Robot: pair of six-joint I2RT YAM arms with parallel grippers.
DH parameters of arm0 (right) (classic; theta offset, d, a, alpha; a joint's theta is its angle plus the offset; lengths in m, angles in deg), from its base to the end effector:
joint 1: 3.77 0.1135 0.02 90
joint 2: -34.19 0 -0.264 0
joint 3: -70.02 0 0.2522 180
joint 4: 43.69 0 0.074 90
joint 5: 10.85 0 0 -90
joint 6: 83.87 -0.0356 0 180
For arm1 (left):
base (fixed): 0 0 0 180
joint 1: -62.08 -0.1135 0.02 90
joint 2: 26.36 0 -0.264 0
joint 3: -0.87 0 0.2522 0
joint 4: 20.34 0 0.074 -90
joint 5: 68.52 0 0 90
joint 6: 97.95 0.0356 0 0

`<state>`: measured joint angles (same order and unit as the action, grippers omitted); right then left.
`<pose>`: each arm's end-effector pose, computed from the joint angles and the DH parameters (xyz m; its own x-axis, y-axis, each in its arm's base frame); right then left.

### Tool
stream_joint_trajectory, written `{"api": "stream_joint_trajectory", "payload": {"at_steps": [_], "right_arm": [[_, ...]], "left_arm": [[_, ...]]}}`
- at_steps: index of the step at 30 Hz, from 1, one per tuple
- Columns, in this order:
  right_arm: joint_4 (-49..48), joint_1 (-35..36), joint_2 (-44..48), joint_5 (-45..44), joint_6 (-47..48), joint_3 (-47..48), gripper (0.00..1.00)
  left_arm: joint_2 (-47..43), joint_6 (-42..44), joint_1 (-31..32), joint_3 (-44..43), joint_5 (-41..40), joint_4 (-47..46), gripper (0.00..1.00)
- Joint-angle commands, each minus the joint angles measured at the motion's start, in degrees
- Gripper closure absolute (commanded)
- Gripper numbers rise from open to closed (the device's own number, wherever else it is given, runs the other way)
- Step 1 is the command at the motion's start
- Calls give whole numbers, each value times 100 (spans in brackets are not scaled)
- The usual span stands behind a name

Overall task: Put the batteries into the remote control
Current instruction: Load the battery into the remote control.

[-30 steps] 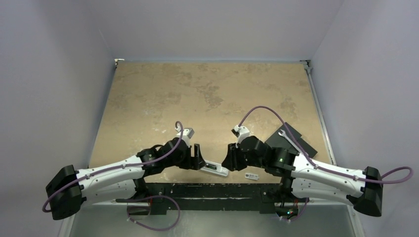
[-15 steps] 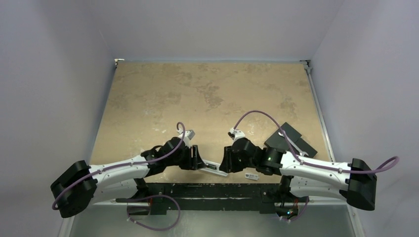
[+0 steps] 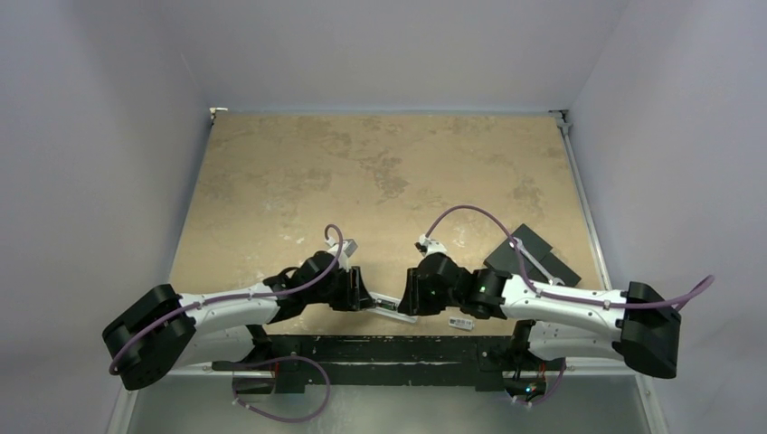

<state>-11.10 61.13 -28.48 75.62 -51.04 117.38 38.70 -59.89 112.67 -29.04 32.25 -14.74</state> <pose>0.0934 0.1942 0.2002 -0.9154 0.0229 -0.4019 -0.2161 0.8144 0.5386 0.1202 -0.1568 0.1366 -0.9239 -0.0940 -0.3710 0.1970 0.7142 -0.6717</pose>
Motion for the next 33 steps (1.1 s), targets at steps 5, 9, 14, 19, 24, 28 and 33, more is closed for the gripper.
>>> {"api": "stream_joint_trajectory", "payload": {"at_steps": [5,9,14,19,24,28,33], "right_arm": [[-253,-13,-232,-279,-348,71,66],[-313,-13,-408,-327,-392,146,67],[-350,-13,-607,-384,-400,254,70],[-446,-13,-747,-392,-401,333,72],[-501,-13,-813,-429,-400,389,73],[-498,-13,-904,-475,-392,418,75],[-462,-13,-1000,-574,-401,467,77]], "left_arm": [[-25,-46,-84,111,125,-350,64],[-54,-64,-93,162,149,-383,68],[-43,-88,-91,223,204,-427,70],[-76,-118,-91,231,233,-435,71],[-98,-153,-93,227,276,-441,72],[-124,-167,-94,222,303,-441,73],[-159,-179,-88,225,326,-423,74]]}}
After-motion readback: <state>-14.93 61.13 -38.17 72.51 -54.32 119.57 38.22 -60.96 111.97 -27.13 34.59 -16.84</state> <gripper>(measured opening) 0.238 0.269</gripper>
